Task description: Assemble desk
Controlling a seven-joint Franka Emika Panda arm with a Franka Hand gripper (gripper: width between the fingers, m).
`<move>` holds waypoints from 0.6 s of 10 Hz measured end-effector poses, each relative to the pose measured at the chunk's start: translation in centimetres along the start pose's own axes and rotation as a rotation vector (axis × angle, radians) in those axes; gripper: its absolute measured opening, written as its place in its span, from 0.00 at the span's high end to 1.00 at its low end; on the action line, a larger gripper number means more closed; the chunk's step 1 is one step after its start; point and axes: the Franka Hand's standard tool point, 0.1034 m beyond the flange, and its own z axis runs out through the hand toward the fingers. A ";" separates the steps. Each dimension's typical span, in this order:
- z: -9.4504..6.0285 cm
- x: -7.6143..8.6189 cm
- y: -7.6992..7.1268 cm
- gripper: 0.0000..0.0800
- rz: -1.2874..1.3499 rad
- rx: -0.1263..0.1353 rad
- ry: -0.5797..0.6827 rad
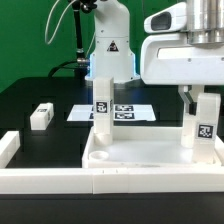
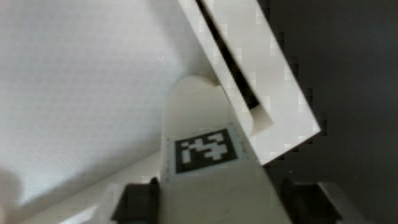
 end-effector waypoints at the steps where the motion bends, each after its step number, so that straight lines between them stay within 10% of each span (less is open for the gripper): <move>1: 0.0 0.4 0.7 0.60 0.104 -0.016 0.007; 6: -0.1 0.7 1.2 0.58 0.130 -0.029 0.009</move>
Offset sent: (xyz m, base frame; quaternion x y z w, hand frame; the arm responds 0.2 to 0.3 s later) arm 0.0000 0.0000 0.0000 0.0000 0.0000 0.0000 1.0000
